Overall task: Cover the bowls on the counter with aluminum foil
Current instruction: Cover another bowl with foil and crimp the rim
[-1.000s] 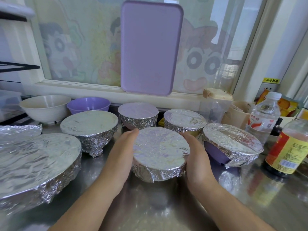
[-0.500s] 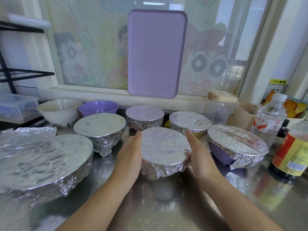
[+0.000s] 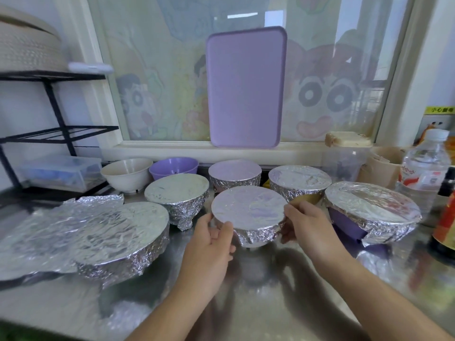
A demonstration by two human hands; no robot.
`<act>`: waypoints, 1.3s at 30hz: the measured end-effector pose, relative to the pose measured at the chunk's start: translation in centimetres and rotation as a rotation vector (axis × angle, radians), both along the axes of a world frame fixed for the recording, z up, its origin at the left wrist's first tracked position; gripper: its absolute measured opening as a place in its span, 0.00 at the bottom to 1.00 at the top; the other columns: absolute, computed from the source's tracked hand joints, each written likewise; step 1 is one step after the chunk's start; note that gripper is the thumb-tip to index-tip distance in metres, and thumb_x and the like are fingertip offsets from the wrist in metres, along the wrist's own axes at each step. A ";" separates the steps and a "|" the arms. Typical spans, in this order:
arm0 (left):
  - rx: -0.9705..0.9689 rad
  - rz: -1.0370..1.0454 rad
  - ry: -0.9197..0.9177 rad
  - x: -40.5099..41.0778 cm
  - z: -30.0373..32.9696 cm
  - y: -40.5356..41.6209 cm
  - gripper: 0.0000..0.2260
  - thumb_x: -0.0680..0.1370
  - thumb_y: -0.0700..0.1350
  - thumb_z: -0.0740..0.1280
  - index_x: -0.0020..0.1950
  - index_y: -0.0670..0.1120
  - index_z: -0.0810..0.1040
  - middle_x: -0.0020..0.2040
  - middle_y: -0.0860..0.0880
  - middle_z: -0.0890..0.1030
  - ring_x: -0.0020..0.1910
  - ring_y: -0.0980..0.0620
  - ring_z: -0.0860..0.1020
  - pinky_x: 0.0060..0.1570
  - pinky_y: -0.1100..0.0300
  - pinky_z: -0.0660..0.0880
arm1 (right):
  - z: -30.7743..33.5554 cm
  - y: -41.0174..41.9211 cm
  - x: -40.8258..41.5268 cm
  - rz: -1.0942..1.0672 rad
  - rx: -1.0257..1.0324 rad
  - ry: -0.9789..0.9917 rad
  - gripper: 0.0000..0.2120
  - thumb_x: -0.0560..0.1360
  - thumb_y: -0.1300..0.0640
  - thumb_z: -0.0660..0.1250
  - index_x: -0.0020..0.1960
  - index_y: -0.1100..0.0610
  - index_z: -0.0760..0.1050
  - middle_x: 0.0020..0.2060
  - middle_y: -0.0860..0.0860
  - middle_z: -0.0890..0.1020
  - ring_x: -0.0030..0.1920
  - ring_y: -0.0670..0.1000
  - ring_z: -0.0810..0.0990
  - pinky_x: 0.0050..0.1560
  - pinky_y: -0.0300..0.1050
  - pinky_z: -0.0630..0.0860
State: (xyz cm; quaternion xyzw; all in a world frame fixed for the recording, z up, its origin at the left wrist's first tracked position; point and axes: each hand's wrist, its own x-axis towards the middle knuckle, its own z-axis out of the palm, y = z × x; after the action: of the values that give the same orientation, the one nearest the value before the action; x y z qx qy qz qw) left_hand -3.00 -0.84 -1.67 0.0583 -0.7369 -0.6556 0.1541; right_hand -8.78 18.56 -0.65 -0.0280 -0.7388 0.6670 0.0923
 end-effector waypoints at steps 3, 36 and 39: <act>0.020 0.080 -0.017 0.0 0.1 -0.3 0.13 0.83 0.47 0.69 0.66 0.53 0.74 0.42 0.52 0.85 0.40 0.53 0.85 0.50 0.45 0.83 | 0.2 -0.1 0.0 0.042 -0.089 -0.008 0.06 0.83 0.59 0.67 0.54 0.59 0.82 0.37 0.55 0.86 0.36 0.55 0.84 0.45 0.58 0.84; -0.701 0.092 -0.258 -22.8 6.7 -24.2 0.08 0.82 0.44 0.63 0.50 0.40 0.78 0.42 0.41 0.79 0.40 0.44 0.77 0.30 0.57 0.60 | 9.8 -26.2 -21.2 0.282 1.155 -0.027 0.09 0.82 0.61 0.61 0.58 0.63 0.77 0.52 0.60 0.78 0.51 0.60 0.78 0.47 0.46 0.70; -0.752 0.083 -0.277 -23.3 6.4 -23.6 0.14 0.82 0.41 0.62 0.60 0.32 0.80 0.57 0.34 0.81 0.57 0.36 0.81 0.31 0.58 0.60 | 9.2 -26.3 -21.5 0.248 1.138 -0.047 0.11 0.83 0.62 0.60 0.62 0.65 0.76 0.56 0.63 0.77 0.53 0.61 0.77 0.49 0.48 0.72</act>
State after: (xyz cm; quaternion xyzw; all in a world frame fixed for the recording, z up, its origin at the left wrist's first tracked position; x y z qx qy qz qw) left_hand -26.30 -24.46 4.72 0.1156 -0.9363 -0.3193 0.0902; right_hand -30.33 -7.73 8.58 0.0980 -0.9806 0.1699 -0.0022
